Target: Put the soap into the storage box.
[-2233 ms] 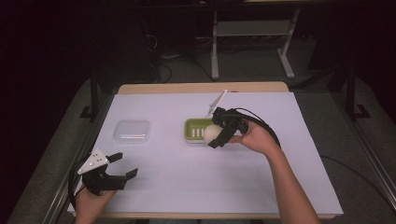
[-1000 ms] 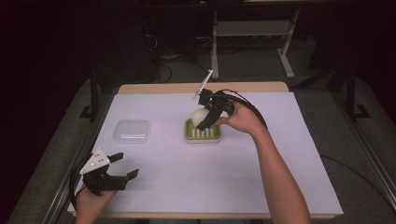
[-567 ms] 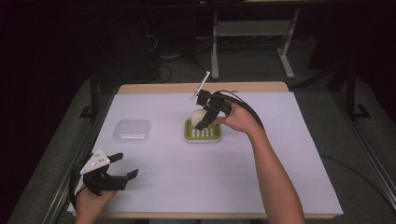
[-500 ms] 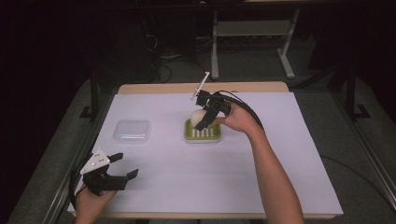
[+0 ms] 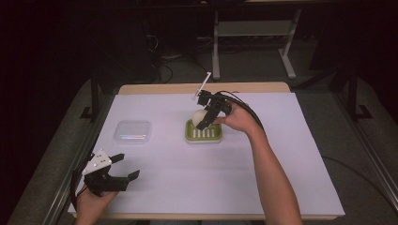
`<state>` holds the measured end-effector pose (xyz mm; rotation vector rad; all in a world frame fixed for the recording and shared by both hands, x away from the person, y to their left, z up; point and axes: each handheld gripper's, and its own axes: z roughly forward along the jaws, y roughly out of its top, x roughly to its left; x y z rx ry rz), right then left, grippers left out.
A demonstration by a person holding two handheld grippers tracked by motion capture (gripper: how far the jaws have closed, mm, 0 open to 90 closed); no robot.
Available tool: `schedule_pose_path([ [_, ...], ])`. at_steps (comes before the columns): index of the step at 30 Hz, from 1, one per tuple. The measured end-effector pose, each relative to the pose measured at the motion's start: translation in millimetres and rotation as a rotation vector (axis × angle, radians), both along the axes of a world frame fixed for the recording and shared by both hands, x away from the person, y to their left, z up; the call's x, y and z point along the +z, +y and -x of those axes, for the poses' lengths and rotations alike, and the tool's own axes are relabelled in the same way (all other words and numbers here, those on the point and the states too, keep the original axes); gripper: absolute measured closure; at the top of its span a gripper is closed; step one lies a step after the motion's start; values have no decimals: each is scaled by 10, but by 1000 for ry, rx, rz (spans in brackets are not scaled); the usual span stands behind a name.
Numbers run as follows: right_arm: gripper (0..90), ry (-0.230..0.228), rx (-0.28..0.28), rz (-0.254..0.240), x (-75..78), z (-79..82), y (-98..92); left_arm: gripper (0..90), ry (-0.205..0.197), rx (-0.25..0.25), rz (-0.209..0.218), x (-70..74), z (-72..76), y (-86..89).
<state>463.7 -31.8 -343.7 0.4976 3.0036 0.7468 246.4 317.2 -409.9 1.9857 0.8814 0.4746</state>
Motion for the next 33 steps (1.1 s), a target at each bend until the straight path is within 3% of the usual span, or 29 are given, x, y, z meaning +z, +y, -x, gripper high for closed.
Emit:
schedule_pose_path([
  [11,236,6,-36,3,-42,-64,-32,135,1,3,4,-4,-8,16],
  [33,235,43,-35,36,-203,-114,33,136,2,3,12,-13,-8,18],
])
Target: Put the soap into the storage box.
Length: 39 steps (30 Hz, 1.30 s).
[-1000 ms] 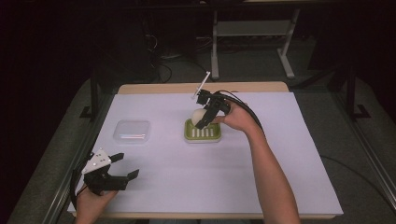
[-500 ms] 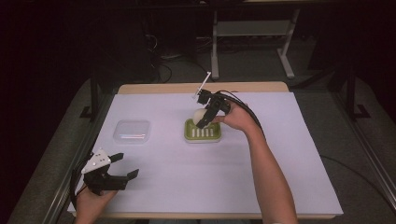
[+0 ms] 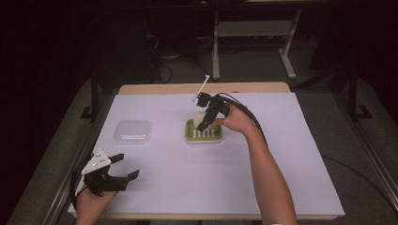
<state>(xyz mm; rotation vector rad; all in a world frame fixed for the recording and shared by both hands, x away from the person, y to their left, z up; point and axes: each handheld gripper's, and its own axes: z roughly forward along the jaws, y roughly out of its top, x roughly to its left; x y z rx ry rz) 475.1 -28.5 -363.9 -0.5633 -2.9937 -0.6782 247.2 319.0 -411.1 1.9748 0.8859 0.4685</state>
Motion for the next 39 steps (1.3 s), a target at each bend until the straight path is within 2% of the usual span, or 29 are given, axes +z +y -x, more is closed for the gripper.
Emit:
schedule_pose_path([
  [6,236,23,-2,19,-87,-4,25,134,-2,-1,-3,5,4,2],
  [18,236,28,-13,34,-181,-22,31,135,-10,-5,-9,6,10,-5],
  [21,236,29,-16,54,-214,-12,27,136,-18,-4,-9,22,21,2],
  [23,236,32,-20,48,-223,-14,22,136,-17,-3,-8,22,21,3],
  [25,236,12,-25,42,-247,-5,4,136,-17,-4,-8,17,19,-3],
  [27,235,23,-32,34,-269,-17,-14,137,-22,-7,-9,17,19,-8],
  [39,235,24,-54,36,-348,-21,-29,137,-19,-7,-16,17,17,-10],
])
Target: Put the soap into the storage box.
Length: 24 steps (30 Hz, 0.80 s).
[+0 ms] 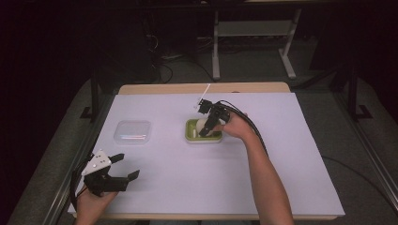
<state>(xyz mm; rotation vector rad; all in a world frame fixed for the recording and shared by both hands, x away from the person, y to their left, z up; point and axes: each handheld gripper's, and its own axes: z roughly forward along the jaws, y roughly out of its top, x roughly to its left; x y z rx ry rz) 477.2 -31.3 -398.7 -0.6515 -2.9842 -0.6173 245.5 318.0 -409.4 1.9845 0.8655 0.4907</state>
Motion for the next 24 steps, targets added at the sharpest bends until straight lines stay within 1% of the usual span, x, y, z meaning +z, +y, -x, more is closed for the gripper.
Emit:
schedule_pose_path([
  [2,235,4,-6,-7,-9,-2,0,137,-1,0,0,1,1,1],
  [5,235,2,-6,-6,-12,-6,2,137,-3,0,5,0,0,1],
  [24,235,-5,-3,3,3,12,32,137,-4,2,5,2,-1,0],
])
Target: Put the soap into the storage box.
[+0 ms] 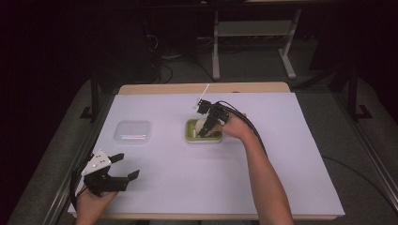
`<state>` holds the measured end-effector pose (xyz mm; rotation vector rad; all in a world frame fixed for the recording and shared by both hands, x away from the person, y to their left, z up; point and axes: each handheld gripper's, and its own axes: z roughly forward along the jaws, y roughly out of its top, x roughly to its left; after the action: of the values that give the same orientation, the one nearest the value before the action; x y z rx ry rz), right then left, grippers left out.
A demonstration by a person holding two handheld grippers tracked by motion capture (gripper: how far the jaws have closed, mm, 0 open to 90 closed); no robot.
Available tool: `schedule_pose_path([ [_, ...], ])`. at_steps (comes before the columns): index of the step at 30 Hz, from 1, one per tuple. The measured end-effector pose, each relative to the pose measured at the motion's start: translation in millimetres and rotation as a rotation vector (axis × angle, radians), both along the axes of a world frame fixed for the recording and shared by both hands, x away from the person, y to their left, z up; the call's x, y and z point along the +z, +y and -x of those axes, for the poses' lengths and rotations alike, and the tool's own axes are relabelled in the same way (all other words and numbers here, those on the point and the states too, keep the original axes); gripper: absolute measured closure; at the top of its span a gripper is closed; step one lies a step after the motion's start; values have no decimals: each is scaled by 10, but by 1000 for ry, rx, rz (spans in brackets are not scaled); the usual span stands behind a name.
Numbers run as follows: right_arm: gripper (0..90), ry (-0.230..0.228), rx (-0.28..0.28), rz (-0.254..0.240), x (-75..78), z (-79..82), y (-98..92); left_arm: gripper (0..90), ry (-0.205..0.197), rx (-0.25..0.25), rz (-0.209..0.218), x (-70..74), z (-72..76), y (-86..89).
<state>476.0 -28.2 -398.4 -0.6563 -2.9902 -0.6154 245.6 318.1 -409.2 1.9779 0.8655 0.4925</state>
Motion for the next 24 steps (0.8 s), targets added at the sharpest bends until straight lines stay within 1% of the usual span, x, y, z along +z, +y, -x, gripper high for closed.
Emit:
schedule_pose_path([
  [6,235,-1,8,-4,9,9,12,137,-3,3,-6,9,7,-6],
  [14,235,4,0,-2,4,5,6,136,-5,4,-6,9,5,-6],
  [17,235,1,-2,4,1,4,7,136,-4,4,-7,10,8,-7],
  [24,234,-1,-4,2,-2,0,4,136,-3,2,-9,7,5,-12],
])
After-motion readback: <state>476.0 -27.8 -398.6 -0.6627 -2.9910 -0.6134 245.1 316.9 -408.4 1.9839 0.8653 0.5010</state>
